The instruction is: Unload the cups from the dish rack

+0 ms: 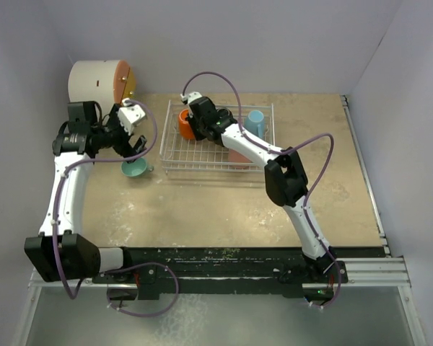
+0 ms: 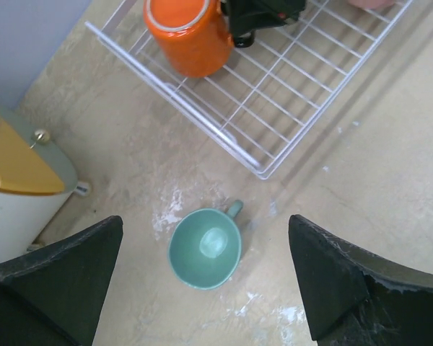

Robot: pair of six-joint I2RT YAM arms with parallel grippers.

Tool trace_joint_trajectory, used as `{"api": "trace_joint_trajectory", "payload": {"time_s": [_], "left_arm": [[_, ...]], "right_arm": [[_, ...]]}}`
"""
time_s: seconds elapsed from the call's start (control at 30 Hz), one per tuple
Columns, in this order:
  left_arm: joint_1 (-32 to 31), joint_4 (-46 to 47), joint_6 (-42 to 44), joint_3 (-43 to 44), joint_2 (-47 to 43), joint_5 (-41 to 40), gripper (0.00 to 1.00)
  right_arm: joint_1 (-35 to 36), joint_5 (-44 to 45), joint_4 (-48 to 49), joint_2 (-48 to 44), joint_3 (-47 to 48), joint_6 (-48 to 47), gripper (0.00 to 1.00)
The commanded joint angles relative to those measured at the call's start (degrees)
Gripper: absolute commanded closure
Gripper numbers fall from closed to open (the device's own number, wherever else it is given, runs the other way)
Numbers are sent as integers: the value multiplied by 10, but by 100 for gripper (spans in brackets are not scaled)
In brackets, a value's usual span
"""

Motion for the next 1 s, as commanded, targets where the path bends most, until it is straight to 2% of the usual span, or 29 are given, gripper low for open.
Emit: {"api": "trace_joint_trajectory", "payload": {"time_s": [0.0, 0.13, 0.23, 0.33, 0.5, 0.57, 0.67, 0.77, 0.97], "left_arm": [[3, 56, 18, -75, -44, 82, 1], [2, 129, 17, -133, -103, 106, 1], [2, 150, 30, -153, -122, 119, 1], [1, 171, 59, -178, -145, 127, 1], [-12, 236, 128, -240, -222, 131, 1], [-20, 269, 151, -260, -250, 129, 1], [-40, 320, 194, -286, -290, 115, 1], [-55, 372, 203, -305, -320, 102, 1], [-65, 393, 238, -338, -379, 130, 8]], "right_arm": [[5, -16, -5, -26, 38, 0, 100], [10, -27, 5, -84, 19, 17, 100], [10, -47, -2, -131, 15, 43, 100], [7, -115, -9, -191, -1, 83, 100], [-2, -220, 28, -287, -85, 170, 100], [-4, -265, 58, -325, -139, 216, 100], [-4, -337, 162, -390, -252, 310, 100], [-4, -371, 252, -440, -344, 395, 100], [-2, -406, 366, -485, -432, 489, 100]]}}
